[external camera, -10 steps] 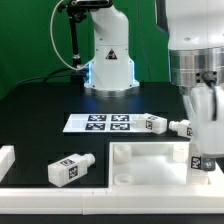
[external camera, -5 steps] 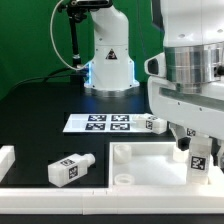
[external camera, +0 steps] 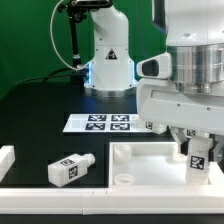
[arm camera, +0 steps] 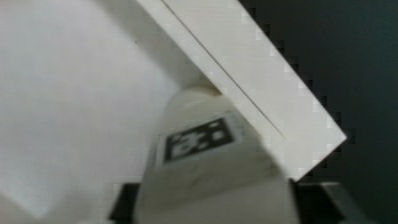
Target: Assemble one leg
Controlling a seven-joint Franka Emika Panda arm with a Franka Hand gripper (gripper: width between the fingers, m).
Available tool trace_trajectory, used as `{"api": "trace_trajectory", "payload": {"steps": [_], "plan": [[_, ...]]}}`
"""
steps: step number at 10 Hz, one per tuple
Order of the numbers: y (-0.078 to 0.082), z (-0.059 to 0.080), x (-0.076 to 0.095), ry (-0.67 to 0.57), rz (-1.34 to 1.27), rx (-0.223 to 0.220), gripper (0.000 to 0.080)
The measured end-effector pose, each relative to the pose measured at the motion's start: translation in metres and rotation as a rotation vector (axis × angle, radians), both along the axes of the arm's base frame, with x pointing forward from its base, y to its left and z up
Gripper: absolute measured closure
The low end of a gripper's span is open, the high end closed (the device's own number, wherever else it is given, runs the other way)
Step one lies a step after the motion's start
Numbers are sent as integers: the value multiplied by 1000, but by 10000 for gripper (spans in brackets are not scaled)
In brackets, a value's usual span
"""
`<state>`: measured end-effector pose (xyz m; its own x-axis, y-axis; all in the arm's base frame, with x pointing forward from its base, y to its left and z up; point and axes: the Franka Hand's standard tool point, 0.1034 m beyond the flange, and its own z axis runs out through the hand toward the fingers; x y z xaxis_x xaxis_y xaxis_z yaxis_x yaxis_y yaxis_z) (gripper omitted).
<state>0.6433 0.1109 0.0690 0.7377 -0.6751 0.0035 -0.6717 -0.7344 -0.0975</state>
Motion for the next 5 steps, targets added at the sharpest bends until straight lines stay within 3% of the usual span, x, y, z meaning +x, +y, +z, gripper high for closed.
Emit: {"api": "trace_trajectory", "payload": {"steps": [1,3,5], "plan": [[0,0,0,1,-2,0,514],[-1,0,0,15,-199,15,514],[-3,-1,0,45,-580,43,514]]}}
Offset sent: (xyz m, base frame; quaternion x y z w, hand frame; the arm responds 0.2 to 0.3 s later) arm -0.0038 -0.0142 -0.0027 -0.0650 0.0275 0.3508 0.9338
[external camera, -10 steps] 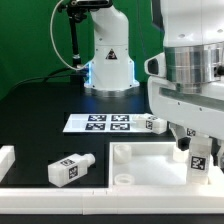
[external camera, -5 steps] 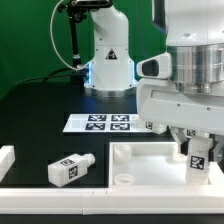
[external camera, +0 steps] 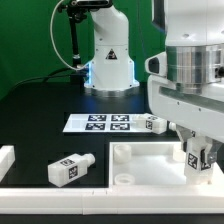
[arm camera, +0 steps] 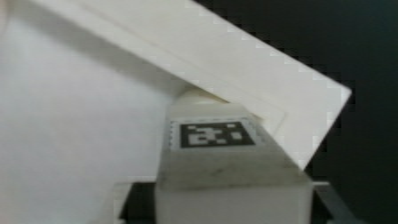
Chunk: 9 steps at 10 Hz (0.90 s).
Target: Assemble one leg
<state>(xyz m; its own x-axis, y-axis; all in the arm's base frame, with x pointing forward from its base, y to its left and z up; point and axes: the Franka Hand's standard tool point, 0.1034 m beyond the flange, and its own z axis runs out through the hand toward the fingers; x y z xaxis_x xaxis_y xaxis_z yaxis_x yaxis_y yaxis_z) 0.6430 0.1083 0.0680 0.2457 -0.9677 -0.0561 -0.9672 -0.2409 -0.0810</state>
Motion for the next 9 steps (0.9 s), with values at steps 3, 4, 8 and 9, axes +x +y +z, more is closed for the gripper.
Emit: {"api": "trace_trajectory", "payload": {"steps": [3,4,8,9], "plan": [[3,2,1,41,-544,58,514],[3,2,0,42,-608,57,514],[1,4,4,-2,-339,39,333],[-2,5,3,-36,-129,22,205]]}}
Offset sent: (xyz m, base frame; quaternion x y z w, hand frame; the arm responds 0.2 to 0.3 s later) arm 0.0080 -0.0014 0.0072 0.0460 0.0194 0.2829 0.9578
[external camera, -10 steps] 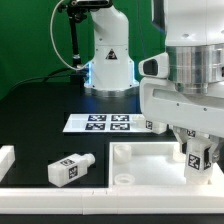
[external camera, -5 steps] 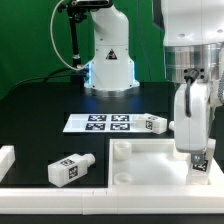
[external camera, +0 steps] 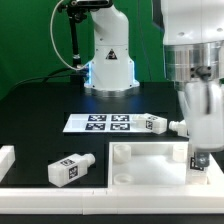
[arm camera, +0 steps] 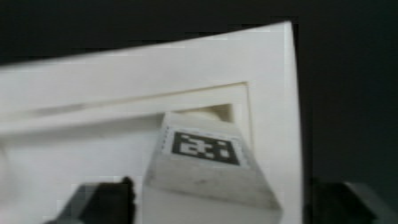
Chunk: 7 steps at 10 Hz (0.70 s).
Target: Assemble one leg
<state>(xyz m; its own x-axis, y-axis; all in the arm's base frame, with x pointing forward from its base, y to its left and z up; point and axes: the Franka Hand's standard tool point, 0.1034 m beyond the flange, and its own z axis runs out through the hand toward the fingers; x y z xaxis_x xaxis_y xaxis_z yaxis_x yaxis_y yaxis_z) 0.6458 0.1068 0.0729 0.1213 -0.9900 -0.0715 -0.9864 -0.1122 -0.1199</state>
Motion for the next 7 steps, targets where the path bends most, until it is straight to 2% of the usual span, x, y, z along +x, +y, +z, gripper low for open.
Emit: {"api": "trace_trajectory", "payload": {"steps": [1,2,5,7], "plan": [[4,0,-4,-6,99,-10,205],[11,0,-8,-23,110,-16,162],[9,-1,-8,-41,377,-52,151],[11,-1,-6,-16,853,-127,150]]}}
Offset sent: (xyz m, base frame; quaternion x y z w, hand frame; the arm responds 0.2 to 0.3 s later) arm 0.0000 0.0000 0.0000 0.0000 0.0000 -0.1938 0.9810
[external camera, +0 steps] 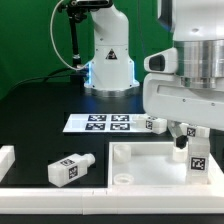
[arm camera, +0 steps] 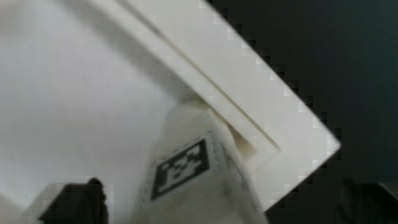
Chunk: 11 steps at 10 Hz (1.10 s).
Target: Assemble one leg
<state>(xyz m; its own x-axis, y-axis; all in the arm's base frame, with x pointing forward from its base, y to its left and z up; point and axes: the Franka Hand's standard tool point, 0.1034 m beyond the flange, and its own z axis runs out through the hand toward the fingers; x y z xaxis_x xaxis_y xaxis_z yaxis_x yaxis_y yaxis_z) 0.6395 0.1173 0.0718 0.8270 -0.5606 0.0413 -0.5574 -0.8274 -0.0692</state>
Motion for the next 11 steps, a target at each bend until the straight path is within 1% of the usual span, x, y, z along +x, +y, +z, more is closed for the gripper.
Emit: {"api": "trace_trajectory", "payload": {"steps": [1,2,3,4,5,6,8,9,11], "plan": [[-4,-1,1,-2,86,-7,150],[-4,-1,1,-4,100,-9,150],[-3,-1,1,-3,56,-5,239],[-4,-1,1,-3,58,-6,239],[-3,-1,1,-2,37,-3,429],[-3,-1,1,0,-26,2,513],[-4,-1,0,6,-162,12,513],[-6,-2,2,14,-321,33,513],[-8,-2,2,52,-680,98,513]]}}
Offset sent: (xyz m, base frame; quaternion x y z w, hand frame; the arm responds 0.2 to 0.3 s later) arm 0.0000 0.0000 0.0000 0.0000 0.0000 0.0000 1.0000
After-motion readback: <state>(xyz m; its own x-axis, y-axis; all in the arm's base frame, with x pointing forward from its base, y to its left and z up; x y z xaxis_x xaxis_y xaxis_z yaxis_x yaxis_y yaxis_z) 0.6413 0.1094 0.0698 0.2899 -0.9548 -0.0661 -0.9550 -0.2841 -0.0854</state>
